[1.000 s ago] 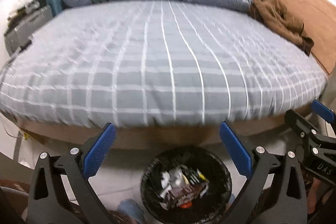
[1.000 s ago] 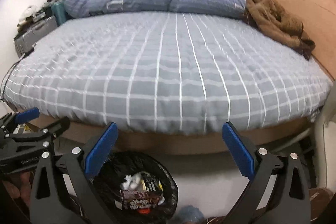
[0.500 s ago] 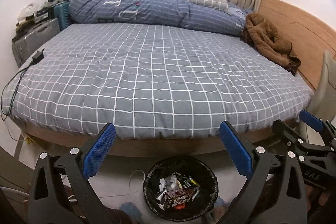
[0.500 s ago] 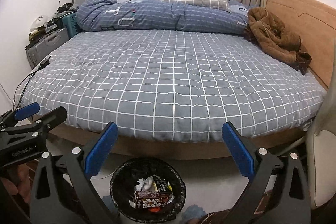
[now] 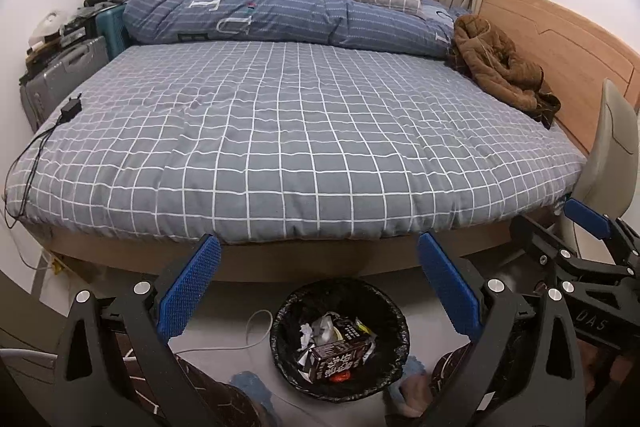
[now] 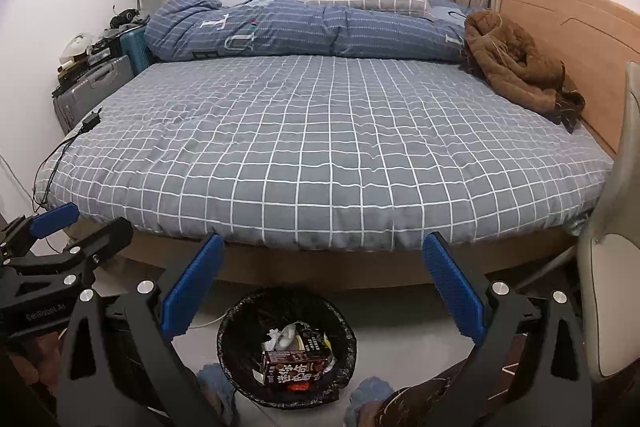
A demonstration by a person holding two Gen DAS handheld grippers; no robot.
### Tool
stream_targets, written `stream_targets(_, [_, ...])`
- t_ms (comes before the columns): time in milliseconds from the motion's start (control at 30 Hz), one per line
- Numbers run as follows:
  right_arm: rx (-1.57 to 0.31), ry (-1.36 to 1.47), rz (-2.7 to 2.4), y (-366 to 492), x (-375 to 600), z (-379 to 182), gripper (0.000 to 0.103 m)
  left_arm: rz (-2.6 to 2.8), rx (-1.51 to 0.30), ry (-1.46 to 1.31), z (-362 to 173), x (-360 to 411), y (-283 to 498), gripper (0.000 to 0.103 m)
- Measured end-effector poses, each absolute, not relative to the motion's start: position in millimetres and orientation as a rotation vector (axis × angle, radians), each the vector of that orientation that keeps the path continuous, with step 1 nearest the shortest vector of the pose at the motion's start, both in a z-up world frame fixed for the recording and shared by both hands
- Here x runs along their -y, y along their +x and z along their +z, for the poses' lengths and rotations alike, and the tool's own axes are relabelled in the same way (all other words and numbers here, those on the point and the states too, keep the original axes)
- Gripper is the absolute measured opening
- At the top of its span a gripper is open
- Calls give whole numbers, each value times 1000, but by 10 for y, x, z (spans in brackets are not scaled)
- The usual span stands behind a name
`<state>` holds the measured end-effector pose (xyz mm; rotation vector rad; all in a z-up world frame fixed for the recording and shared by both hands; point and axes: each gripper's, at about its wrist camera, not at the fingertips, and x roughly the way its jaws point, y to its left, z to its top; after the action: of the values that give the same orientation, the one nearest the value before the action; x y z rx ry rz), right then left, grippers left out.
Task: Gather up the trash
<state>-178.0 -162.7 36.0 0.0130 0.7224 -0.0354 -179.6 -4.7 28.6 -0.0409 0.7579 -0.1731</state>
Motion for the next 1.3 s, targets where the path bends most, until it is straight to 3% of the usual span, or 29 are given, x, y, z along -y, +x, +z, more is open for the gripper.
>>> stream_targets(1300, [-743, 17, -38, -1681, 1648, 172, 95, -154, -795, -16, 94, 47, -1707, 97])
